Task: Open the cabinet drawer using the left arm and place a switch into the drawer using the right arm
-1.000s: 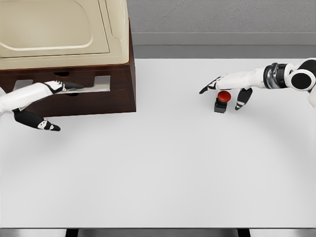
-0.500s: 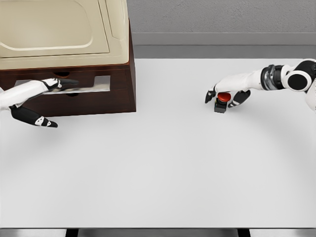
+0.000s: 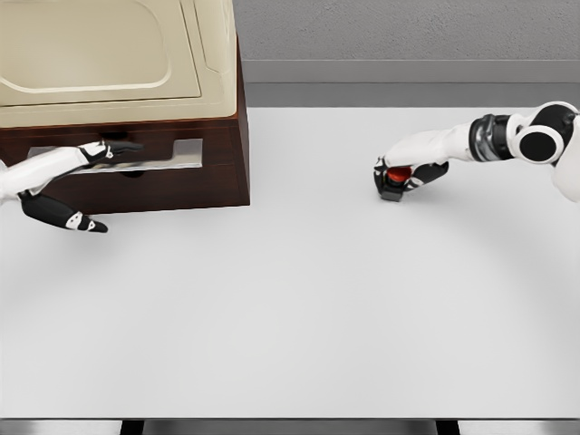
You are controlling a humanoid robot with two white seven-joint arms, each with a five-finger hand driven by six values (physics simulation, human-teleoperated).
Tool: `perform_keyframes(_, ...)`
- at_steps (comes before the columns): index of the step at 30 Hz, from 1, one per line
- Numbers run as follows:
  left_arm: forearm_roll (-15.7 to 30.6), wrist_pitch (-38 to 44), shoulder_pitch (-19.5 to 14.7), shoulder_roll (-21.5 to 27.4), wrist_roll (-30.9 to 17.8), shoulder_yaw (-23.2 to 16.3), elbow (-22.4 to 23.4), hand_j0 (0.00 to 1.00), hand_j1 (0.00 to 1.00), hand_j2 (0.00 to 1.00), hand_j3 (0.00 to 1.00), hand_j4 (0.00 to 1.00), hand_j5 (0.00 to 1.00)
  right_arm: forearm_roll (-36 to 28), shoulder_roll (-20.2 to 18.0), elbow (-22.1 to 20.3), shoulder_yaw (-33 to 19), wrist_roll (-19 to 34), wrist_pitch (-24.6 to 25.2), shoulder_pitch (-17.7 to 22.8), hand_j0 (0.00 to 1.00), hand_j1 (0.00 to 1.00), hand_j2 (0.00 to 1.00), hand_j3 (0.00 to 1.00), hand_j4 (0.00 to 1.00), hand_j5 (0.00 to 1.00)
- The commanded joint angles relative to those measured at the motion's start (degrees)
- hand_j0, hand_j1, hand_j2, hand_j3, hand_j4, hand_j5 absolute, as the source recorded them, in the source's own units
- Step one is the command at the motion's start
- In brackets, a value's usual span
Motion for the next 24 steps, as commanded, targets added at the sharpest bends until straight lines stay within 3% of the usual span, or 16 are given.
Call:
perform_keyframes(1,-1.93,-0.84,0.00,0.41,0.38,-0.89,-1.37,1.00,1.00,1.00,1.00,1.00,1.00,-0.39,-0.22,-2.11,-0.23,-0.03,0.12,0.00,0.48,0.48,0.48,0.48,0.48,0.48)
perform_keyframes(10,-1.84,-0.93,0.35,1.99,-0.32,-0.89,-3.92,1.00,1.00,1.00,1.00,1.00,1.00,-1.00,-0.57,-10.38,-0.32,-0.38,0.12,-2.46,0.48,0.48,0.48,0.48,0.48,0.48)
perform_keyframes(24,-0.08,-1.28,2.11,4.01,-0.50,-0.98,-6.91,1.00,1.00,1.00,1.00,1.00,1.00,-4.08,-0.57,-13.10,-0.32,-0.47,0.12,-3.43,0.48,0.48,0.48,0.48,0.48,0.48)
